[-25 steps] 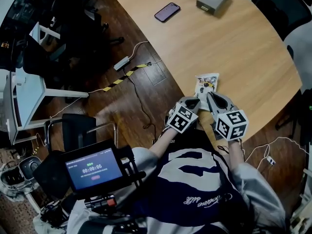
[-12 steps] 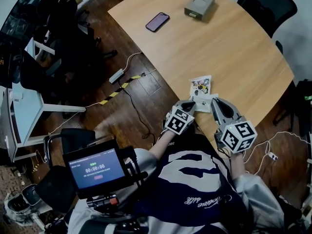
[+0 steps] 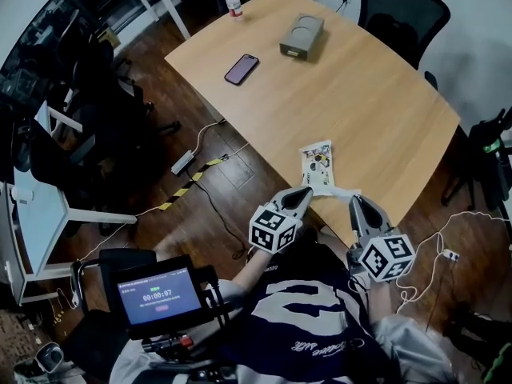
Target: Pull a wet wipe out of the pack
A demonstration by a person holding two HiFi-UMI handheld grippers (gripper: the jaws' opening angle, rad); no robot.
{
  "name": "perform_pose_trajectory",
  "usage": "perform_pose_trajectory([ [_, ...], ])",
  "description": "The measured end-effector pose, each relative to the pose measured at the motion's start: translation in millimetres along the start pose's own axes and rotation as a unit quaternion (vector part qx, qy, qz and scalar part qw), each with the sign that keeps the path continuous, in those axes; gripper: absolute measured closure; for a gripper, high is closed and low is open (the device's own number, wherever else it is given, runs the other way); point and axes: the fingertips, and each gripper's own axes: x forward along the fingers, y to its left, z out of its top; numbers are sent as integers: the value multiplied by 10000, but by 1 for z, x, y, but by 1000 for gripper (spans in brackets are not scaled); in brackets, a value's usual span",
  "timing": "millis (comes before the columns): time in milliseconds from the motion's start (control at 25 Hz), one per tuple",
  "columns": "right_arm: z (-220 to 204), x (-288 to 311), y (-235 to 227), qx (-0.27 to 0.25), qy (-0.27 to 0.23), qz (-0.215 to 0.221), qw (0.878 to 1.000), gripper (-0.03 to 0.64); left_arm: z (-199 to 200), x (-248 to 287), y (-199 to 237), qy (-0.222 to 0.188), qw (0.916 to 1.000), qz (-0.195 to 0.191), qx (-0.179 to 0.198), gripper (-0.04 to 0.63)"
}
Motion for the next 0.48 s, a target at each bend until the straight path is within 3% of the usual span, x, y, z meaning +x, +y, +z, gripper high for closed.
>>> perform_pose_trajectory([
  [240,-12,-27,7,29,-75,24,10000,614,22,-43,-42,-566,9979,-140,-293,592],
  [480,-10,-61,14,-177,-121,499,9985,614,18,-70,-92,-896,9949,102,-463,592],
])
